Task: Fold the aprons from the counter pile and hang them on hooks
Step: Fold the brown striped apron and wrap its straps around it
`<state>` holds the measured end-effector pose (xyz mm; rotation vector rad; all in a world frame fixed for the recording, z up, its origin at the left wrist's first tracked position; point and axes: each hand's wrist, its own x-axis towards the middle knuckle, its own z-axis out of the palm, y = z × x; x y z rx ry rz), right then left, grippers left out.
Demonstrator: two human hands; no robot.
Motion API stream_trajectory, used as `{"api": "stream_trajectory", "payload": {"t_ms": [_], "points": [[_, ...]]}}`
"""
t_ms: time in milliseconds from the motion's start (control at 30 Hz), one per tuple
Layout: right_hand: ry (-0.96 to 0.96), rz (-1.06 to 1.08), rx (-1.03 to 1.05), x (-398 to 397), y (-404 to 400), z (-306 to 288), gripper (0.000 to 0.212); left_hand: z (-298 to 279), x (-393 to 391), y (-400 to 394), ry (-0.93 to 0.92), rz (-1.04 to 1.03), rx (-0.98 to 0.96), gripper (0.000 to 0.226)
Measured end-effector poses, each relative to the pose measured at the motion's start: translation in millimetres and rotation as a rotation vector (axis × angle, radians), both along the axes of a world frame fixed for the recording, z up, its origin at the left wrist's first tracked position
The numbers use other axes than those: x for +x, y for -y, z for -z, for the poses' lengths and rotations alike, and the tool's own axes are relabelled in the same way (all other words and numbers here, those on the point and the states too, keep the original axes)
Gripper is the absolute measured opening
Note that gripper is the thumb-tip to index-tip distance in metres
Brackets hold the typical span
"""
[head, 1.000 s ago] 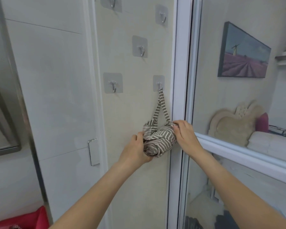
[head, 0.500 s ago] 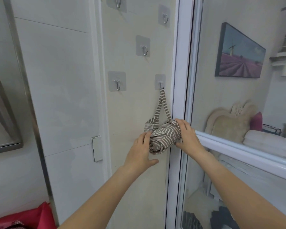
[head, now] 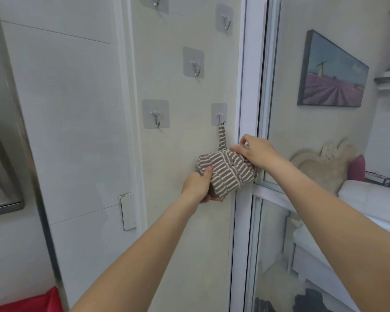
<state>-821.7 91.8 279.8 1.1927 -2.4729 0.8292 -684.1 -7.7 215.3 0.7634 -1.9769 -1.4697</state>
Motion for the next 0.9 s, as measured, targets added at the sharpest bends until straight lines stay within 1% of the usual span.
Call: {"api": "stream_trajectory", "payload": {"t_ms": [67,100,133,200,233,267,333,400,467,500,533,600,633,667,733,767,833,867,900], "points": [[-0.066,0.0,0.048,2,8,-6,0.043,5,-2,-2,-0.028,0.036,0.073,0.038],[-0.08,0.001,0.054,4,10,-7,0.042,6,-3,-1,-0.03,0.031,0.052,0.04],[-0.078,0.005,0.049,6,9,-5,0.041,7,-3,0,-0.002,0.003,-0.041,0.043],[-0.058,0.01,0.035,4,4,9,0.041,8,-1,5,0.117,-0.116,-0.374,0.046],[-0.045,0.012,0.03,3,1,20,0.041,7,2,6,0.168,-0.157,-0.518,0.045],[-0.031,0.02,0.017,3,-3,32,0.041,5,4,6,0.207,-0.168,-0.622,0.044],[0.003,0.049,-0.019,5,-7,52,0.042,0,7,5,0.282,-0.152,-0.752,0.043],[0.015,0.1,-0.066,7,-5,60,0.041,-4,5,3,0.329,-0.126,-0.824,0.044],[0.082,0.115,-0.19,10,-1,61,0.034,-10,6,-1,0.382,-0.141,-0.878,0.044],[0.111,0.109,-0.26,13,0,60,0.029,-14,8,-3,0.406,-0.186,-0.945,0.044],[0.1,0.101,-0.317,17,1,59,0.024,-16,10,-4,0.407,-0.242,-1.039,0.043],[-0.012,0.079,-0.352,24,5,57,0.02,-16,11,-5,0.307,-0.281,-1.21,0.047],[-0.058,0.06,-0.326,28,9,56,0.022,-13,9,-4,0.246,-0.236,-1.238,0.051],[-0.07,0.047,-0.298,31,11,53,0.024,-11,7,-3,0.215,-0.159,-1.225,0.053],[-0.015,0.036,-0.267,34,15,46,0.028,-6,5,0,0.225,-0.026,-1.147,0.051],[0.034,0.022,-0.245,33,16,41,0.029,-4,5,2,0.226,0.002,-1.12,0.049],[0.198,-0.038,-0.23,32,13,34,0.029,-5,7,4,0.201,0.015,-1.113,0.046],[0.284,-0.063,-0.216,31,12,31,0.031,-6,7,4,0.196,0.019,-1.127,0.044],[0.327,-0.065,-0.176,31,11,29,0.035,-8,7,2,0.2,0.027,-1.159,0.043]]}}
